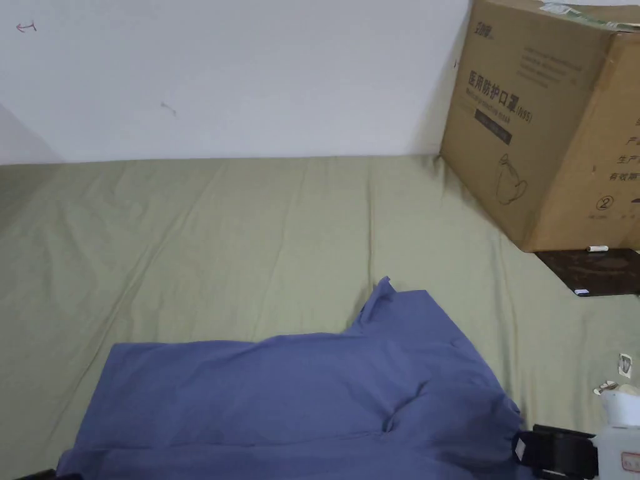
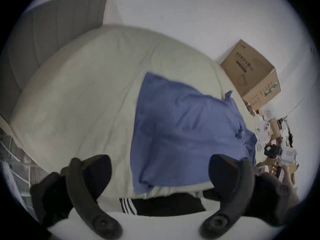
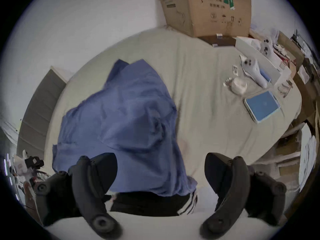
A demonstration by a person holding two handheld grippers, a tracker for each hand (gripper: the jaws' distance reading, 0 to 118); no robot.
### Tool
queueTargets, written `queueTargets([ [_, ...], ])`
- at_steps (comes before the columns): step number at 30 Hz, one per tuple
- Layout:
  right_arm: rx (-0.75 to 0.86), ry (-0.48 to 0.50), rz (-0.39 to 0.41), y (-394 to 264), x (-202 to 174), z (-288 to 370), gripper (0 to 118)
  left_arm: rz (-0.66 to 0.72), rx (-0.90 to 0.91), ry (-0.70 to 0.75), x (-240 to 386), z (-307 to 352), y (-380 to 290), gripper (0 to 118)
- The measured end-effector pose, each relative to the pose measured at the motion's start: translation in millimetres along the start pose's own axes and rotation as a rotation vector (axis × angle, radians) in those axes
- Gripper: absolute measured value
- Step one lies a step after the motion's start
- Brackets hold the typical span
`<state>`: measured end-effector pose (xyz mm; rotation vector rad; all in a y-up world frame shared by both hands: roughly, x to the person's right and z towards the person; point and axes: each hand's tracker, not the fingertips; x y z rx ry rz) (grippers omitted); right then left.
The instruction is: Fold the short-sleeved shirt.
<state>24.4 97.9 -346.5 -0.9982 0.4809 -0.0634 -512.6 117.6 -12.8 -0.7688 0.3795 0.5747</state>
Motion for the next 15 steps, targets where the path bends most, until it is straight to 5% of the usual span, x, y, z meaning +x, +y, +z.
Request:
queueTargets([
  [3, 0.060, 0.029, 0.109, 19.1, -26.1, 8.0, 107, -0.033, 0.063, 0.010, 24.4, 6.5, 21.8, 115],
  [5, 0.090, 0.039, 0.177, 35.3, -47.3, 9.6, 106, -0.026, 0.070, -0.006, 38.8, 5.8, 38.5, 105],
  [6, 0.089, 0.035, 0.197, 42.5, -57.2, 8.7, 101, -0.022, 0.064, -0.007, 44.6, 3.5, 46.8, 86],
  [8, 0.096, 0.068, 0.207, 57.0, -75.8, 5.2, 45, -0.019, 0.038, -0.040, 43.3, -6.9, 60.4, 4],
  [9, 0.113, 0.085, 0.209, 62.2, -83.0, 3.6, 5, -0.031, 0.043, -0.043, 46.2, -10.4, 66.2, 0],
  [12, 0.157, 0.121, 0.207, 77.9, -102.2, -9.2, 0, -0.120, 0.061, 0.082, 58.7, -31.7, 83.1, 0],
  [15, 0.159, 0.162, 0.207, 89.3, -110.5, -21.3, 0, -0.088, 0.032, 0.000, 48.9, -60.0, 110.8, 0],
])
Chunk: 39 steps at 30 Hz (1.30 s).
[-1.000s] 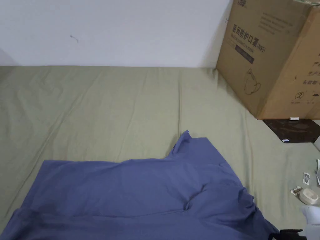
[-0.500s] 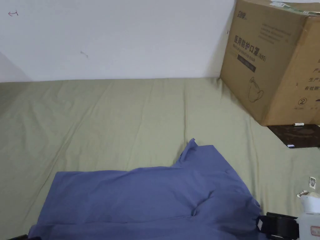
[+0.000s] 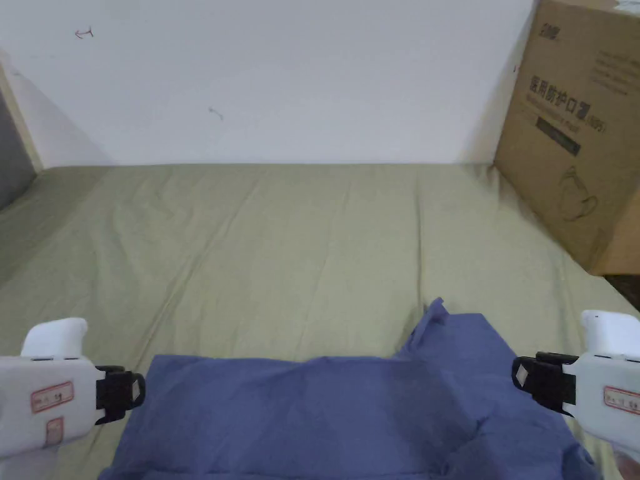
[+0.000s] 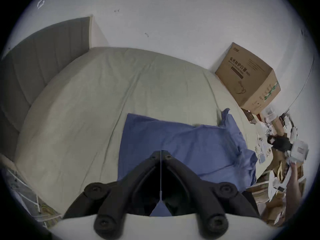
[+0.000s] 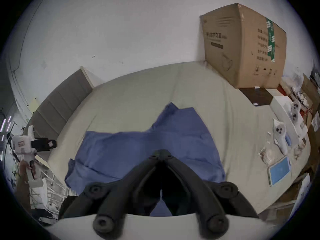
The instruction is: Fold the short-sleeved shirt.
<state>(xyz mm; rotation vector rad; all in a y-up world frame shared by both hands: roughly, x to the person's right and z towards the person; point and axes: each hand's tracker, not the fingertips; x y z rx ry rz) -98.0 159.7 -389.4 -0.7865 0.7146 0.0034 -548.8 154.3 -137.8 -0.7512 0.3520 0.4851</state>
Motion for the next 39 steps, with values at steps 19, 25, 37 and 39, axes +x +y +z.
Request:
queueTargets([
  [19, -0.170, -0.031, -0.023, -15.2, 34.6, -72.2, 0, -0.200, -0.289, 0.210, -47.9, -205.4, 47.0, 29],
  [25, -0.172, -0.094, -0.054, 24.4, 68.6, -127.5, 14, -0.153, -0.210, 0.086, -44.2, -160.3, 62.0, 3],
  [37, -0.362, -0.302, -0.119, 75.8, 128.0, -264.3, 93, -0.095, -0.126, 0.008, -41.5, -109.4, 62.9, 3],
  [39, -0.395, -0.359, -0.096, 69.0, 128.2, -269.5, 55, -0.044, -0.141, -0.017, -47.7, -109.2, 62.4, 3],
])
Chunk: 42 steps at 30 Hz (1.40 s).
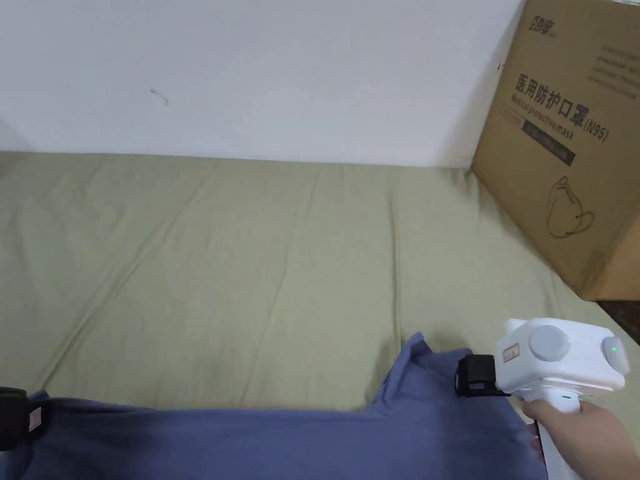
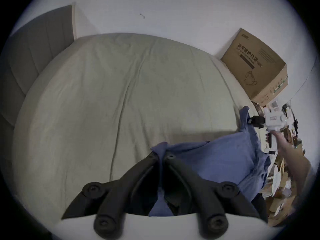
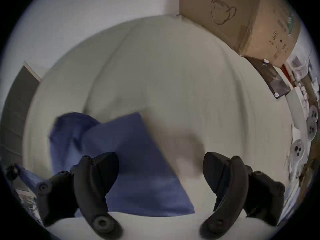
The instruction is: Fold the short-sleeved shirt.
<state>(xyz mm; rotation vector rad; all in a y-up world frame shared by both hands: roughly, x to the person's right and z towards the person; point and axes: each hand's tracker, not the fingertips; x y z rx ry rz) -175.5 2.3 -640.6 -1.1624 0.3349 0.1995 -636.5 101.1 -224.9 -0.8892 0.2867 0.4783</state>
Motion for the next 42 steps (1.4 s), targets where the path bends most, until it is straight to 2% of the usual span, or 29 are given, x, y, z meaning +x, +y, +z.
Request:
queueTargets([
  [1, 0.011, 0.027, 0.002, -2.1, -0.8, 2.8, 33, 0.003, -0.001, 0.004, -0.8, 0.0, 0.6, 3],
  [2, 0.024, 0.032, 0.019, -4.7, -4.7, 11.0, 20, 0.007, -0.003, 0.008, -1.9, 0.8, 0.6, 3],
  [3, 0.032, 0.050, 0.043, -6.7, -6.2, 18.0, 20, 0.005, -0.006, 0.008, -2.2, 2.2, 0.4, 3],
  [4, 0.033, 0.086, 0.074, -9.0, -6.9, 25.3, 0, 0.002, -0.007, 0.010, -1.5, 4.4, -0.5, 3],
  [6, 0.036, 0.124, 0.104, -16.2, -7.6, 45.4, 0, -0.004, -0.005, 0.010, 3.0, 11.0, -2.9, 3],
  [12, 0.189, 0.220, 0.065, -37.1, 18.6, 136.8, 0, 0.024, 0.061, -0.026, 12.7, 47.7, -13.1, 3],
  [17, 0.252, 0.286, -0.011, -63.4, 60.4, 201.8, 0, 0.021, 0.092, -0.024, 13.8, 79.1, -32.4, 3],
  [20, 0.269, 0.325, -0.040, -100.9, 73.2, 234.8, 0, 0.023, 0.087, -0.013, 11.7, 93.6, -53.8, 3],
  [25, 0.227, 0.363, -0.090, -179.1, 95.9, 239.6, 0, 0.052, 0.053, -0.026, 9.4, 107.1, -110.3, 3],
  [32, 0.053, 0.332, -0.204, -287.7, 113.6, 183.7, 0, 0.110, -0.081, -0.062, -7.7, 94.6, -191.4, 4],
  [33, 0.060, 0.330, -0.194, -295.5, 112.8, 179.4, 1, 0.094, -0.102, -0.050, -7.5, 91.7, -197.7, 5],
  [34, 0.060, 0.328, -0.190, -297.8, 120.3, 166.7, 10, 0.081, -0.113, -0.043, -7.5, 90.0, -203.4, 9],
  [35, 0.071, 0.323, -0.173, -300.3, 119.2, 164.7, 28, 0.095, -0.102, -0.047, -9.3, 90.6, -206.7, 17],
  [36, 0.089, 0.306, -0.146, -301.4, 115.5, 166.0, 54, 0.117, -0.096, -0.050, -11.0, 92.1, -208.3, 31],
  [37, 0.098, 0.275, -0.120, -301.1, 111.2, 169.1, 85, 0.126, -0.094, -0.041, -11.0, 93.7, -207.6, 51],
  [38, 0.103, 0.247, -0.094, -297.4, 107.6, 173.4, 99, 0.118, -0.083, -0.010, -9.1, 97.3, -207.0, 70],
  [40, 0.144, 0.221, -0.056, -294.6, 101.0, 186.8, 109, 0.065, -0.058, 0.043, -2.5, 106.4, -204.5, 116],
  [42, 0.210, 0.234, -0.028, -290.3, 91.7, 209.4, 109, 0.044, -0.036, 0.049, 8.4, 116.7, -201.0, 117],
])
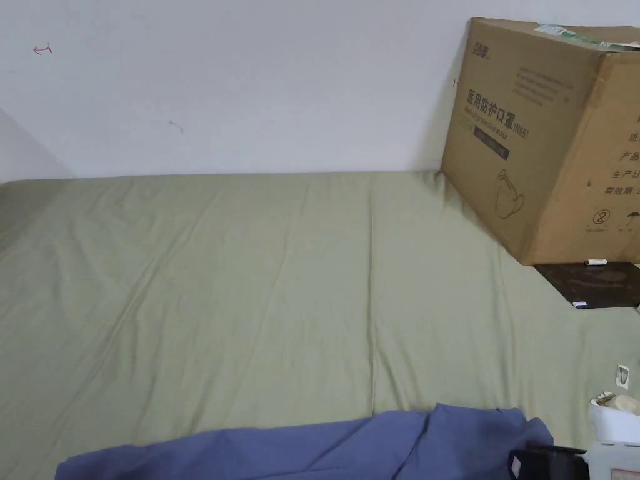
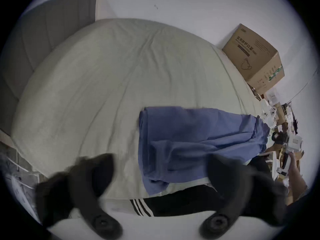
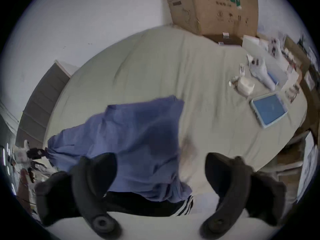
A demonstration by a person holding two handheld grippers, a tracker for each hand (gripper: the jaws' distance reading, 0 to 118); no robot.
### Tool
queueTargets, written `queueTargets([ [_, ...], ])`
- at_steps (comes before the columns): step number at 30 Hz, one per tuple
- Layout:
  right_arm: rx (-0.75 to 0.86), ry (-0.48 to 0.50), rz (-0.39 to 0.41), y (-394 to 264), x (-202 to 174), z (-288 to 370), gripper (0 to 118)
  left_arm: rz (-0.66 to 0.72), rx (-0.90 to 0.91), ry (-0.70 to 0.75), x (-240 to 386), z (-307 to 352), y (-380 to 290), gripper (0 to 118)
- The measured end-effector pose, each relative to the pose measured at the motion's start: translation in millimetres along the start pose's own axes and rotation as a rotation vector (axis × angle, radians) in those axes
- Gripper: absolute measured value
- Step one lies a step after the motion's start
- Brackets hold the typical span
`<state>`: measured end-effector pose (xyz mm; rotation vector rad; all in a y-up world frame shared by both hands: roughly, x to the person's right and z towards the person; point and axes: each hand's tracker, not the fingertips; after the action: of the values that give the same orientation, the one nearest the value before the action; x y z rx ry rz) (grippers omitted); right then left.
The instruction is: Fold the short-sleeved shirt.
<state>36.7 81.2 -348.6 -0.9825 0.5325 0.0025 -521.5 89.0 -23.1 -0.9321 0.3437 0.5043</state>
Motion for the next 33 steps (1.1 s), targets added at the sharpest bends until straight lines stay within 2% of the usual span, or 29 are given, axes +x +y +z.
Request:
queueTargets([
  [4, 0.117, 0.042, 0.073, 13.8, -35.2, 28.2, 109, -0.024, 0.137, -0.032, 26.8, 28.1, 8.2, 117],
  [5, 0.138, 0.030, 0.093, 15.8, -46.2, 32.1, 108, -0.044, 0.169, -0.020, 36.6, 32.7, 9.4, 114],
  [6, 0.155, 0.018, 0.109, 17.1, -57.0, 34.8, 103, -0.063, 0.191, 0.005, 46.3, 36.4, 10.3, 106],
  [7, 0.177, 0.023, 0.118, 17.5, -66.4, 36.7, 85, -0.078, 0.203, 0.030, 55.3, 37.7, 11.0, 79],
  [8, 0.198, 0.016, 0.118, 17.0, -77.4, 37.6, 58, -0.091, 0.219, 0.048, 64.8, 39.5, 11.2, 44],
  [9, 0.215, 0.013, 0.116, 17.0, -86.2, 38.1, 21, -0.100, 0.236, 0.052, 72.9, 40.8, 11.0, 7],
  [10, 0.227, 0.028, 0.107, 17.2, -92.4, 38.3, 0, -0.106, 0.239, 0.043, 79.4, 42.2, 10.9, 1],
  [12, 0.246, 0.092, 0.083, 18.7, -103.9, 36.7, 0, -0.121, 0.259, 0.050, 91.9, 41.2, 10.1, 1],
  [15, 0.220, 0.077, 0.112, 23.1, -114.3, 30.6, 0, -0.112, 0.278, 0.030, 88.8, 38.9, 14.9, 1],
  [18, 0.199, 0.088, 0.142, 24.1, -117.3, 28.4, 0, 0.004, 0.252, -0.078, 57.4, 35.4, 26.7, 1],
  [20, 0.188, 0.073, 0.165, 25.0, -117.0, 28.8, 0, 0.164, 0.206, -0.282, 14.6, 25.7, 31.5, 1],
  [23, 0.161, 0.026, 0.174, 26.6, -112.4, 27.9, 0, 0.297, 0.122, -0.448, -49.0, 1.9, 31.5, 3],
  [24, 0.149, 0.024, 0.163, 26.0, -110.3, 25.6, 0, 0.337, 0.098, -0.488, -67.1, -7.7, 28.6, 13],
  [26, 0.127, 0.020, 0.131, 25.9, -107.5, 20.9, 0, 0.418, 0.080, -0.523, -94.2, -23.1, 21.6, 71],
  [27, 0.123, 0.012, 0.120, 25.3, -107.9, 18.3, 0, 0.444, 0.077, -0.523, -98.7, -28.4, 17.4, 96],
  [28, 0.127, 0.001, 0.114, 22.5, -112.9, 17.4, 0, 0.460, 0.084, -0.522, -107.0, -34.9, 14.9, 116],
  [31, 0.115, 0.036, 0.082, 20.5, -123.0, 11.7, 0, 0.439, 0.061, -0.535, -112.0, -59.9, 10.1, 118],
  [33, 0.097, 0.041, 0.090, 19.4, -135.1, 6.6, 0, 0.477, -0.003, -0.621, -113.0, -83.8, 5.3, 118],
])
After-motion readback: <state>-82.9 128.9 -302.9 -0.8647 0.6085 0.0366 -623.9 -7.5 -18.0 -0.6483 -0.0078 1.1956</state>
